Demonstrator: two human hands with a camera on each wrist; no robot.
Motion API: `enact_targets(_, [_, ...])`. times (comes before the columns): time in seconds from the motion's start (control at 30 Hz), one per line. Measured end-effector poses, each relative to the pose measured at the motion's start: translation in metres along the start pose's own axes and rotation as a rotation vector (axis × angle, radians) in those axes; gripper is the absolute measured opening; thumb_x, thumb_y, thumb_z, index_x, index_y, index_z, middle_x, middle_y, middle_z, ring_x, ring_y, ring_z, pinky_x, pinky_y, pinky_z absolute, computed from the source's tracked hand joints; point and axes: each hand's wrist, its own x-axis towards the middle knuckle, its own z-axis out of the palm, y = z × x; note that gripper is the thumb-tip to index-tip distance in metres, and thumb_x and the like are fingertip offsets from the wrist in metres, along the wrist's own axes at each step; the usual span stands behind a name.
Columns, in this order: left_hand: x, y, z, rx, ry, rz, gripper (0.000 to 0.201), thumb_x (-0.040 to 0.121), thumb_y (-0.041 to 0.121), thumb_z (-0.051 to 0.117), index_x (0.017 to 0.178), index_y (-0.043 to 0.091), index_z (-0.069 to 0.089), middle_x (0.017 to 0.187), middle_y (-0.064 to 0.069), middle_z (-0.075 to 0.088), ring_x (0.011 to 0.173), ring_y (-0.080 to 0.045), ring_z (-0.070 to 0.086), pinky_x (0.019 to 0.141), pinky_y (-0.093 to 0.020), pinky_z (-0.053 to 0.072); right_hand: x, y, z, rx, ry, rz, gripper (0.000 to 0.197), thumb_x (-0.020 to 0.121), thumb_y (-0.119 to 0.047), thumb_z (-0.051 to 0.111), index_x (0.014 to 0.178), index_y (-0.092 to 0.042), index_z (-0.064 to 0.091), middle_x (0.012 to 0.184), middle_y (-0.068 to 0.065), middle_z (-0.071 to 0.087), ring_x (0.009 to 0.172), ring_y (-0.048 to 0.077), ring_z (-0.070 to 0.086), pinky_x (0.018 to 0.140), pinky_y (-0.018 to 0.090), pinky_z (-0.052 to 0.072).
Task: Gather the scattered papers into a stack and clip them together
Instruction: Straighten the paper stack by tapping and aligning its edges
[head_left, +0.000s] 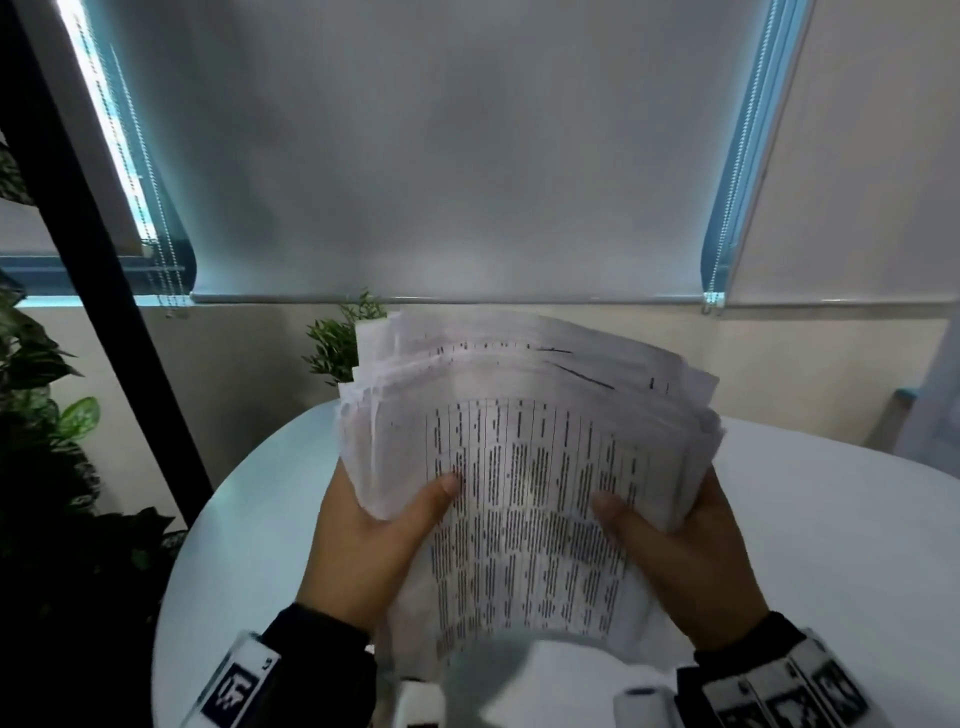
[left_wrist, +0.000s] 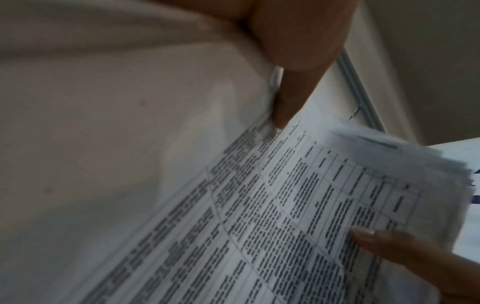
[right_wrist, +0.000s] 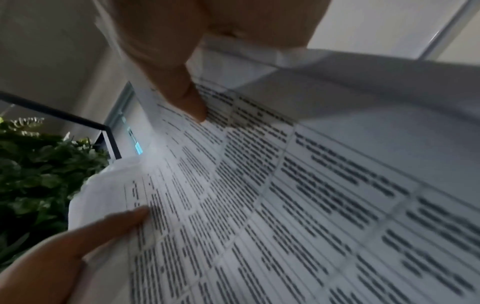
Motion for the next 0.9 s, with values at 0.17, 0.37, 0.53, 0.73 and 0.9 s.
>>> enact_targets(0.17, [-0.002,-0.026,-0.014,0.018,-0.143,-0.178,0.075,0.049,0.040,0.089,0.115,0.022,0.059,0.098,0.012,0.074,0.087,-0.005,0.070,0.061,-0.015,0.055,-0.014,0.027,-0.009,0.020,-0.158,0.228,0.075,0.057,-0.026,0.089,0.116,-0.036,0.045,0.104,-0.008,0.070,0.099,0.011,0.067,0.075,0.021,0.055])
enact_targets(0.37, [0.004,-0.027,-0.011,0.006,-0.013,-0.078,0.074,0.053,0.034,0.091,0.117,0.024,0.057,0.104,0.002,0.071,0.092,-0.014,0.070,0.071,-0.028,0.057,-0.008,0.010,0.004,0.016,-0.014,0.108,0.054,0.070,-0.001,0.076,0.114,-0.023,0.054,0.101,-0.006,0.072,0.092,0.009,0.069,0.073,0.024,0.057])
enact_targets(0.53, [0.001,-0.024,-0.023,-0.086,-0.245,-0.157,0.076,0.021,0.046,0.094,0.092,0.024,0.075,0.091,0.003,0.076,0.083,-0.013,0.072,0.064,-0.018,0.055,-0.012,0.023,-0.008,0.134,-0.103,0.249,0.075,0.031,-0.039,0.095,0.097,-0.013,0.073,0.098,0.005,0.074,0.093,0.019,0.070,0.072,0.027,0.057])
enact_targets(0.73, [0.003,-0.004,-0.008,-0.115,-0.052,-0.093,0.031,0.059,0.000,0.083,0.083,0.015,0.071,0.072,0.009,0.075,0.065,-0.007,0.071,0.052,-0.014,0.052,-0.005,-0.005,0.004,0.048,-0.048,0.131,0.028,0.066,-0.002,0.076,0.089,-0.018,0.070,0.084,-0.010,0.075,0.079,0.006,0.071,0.063,0.019,0.056])
enact_targets(0.9, [0.001,-0.004,-0.024,-0.261,-0.031,-0.075,0.047,0.032,0.022,0.086,0.078,0.019,0.078,0.085,-0.007,0.076,0.075,-0.022,0.073,0.059,-0.024,0.056,-0.018,0.005,-0.015,0.051,-0.365,0.390,0.050,0.047,-0.022,0.091,0.094,-0.019,0.073,0.097,-0.002,0.075,0.090,0.014,0.071,0.069,0.021,0.056])
